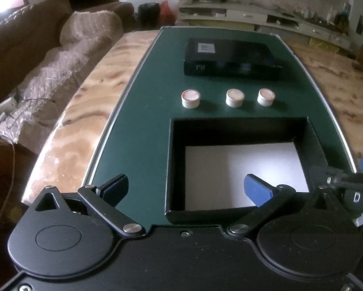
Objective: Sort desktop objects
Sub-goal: 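Move the left tool toward the row of three small round jars, then close the left tool on the red-labeled jar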
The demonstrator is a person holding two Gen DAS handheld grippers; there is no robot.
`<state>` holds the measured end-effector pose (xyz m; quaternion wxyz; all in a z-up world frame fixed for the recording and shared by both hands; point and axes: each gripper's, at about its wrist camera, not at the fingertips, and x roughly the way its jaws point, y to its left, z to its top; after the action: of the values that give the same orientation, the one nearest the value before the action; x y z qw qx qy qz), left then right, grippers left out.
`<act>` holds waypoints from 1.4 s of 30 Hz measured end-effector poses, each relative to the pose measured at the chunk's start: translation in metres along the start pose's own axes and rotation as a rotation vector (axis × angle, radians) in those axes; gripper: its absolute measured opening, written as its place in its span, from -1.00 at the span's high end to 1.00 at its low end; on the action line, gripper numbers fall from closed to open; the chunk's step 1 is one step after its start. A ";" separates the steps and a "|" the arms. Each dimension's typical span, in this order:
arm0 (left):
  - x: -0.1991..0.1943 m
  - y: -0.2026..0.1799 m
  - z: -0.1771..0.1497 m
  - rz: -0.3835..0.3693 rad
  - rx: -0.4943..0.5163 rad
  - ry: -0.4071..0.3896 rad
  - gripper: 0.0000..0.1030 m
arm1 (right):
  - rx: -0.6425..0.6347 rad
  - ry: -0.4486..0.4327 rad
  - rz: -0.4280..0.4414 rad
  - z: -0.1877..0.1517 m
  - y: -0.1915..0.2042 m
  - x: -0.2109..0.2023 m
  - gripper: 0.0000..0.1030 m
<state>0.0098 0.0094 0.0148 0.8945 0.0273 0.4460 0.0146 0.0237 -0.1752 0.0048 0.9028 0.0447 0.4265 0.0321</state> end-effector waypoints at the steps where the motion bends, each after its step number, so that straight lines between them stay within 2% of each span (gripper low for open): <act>1: 0.000 -0.001 -0.001 0.004 0.007 0.002 -1.00 | -0.006 0.002 -0.005 0.000 0.001 0.001 -1.00; 10: 0.016 0.005 0.005 0.024 -0.007 0.042 -1.00 | -0.029 0.006 -0.029 0.010 0.005 0.012 -1.00; 24: 0.037 0.000 0.037 0.036 -0.007 0.037 -1.00 | -0.052 0.004 -0.056 0.033 0.008 0.033 -1.00; 36: 0.045 -0.007 0.087 0.056 0.005 -0.070 -1.00 | -0.033 -0.126 -0.029 0.089 0.002 0.040 -1.00; 42: 0.051 -0.008 0.094 0.068 0.007 -0.091 -1.00 | -0.026 -0.127 -0.008 0.098 0.001 0.048 -1.00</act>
<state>0.1158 0.0007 0.0303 0.9128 0.0460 0.4036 0.0423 0.1305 -0.1750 0.0301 0.9288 0.0334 0.3678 0.0310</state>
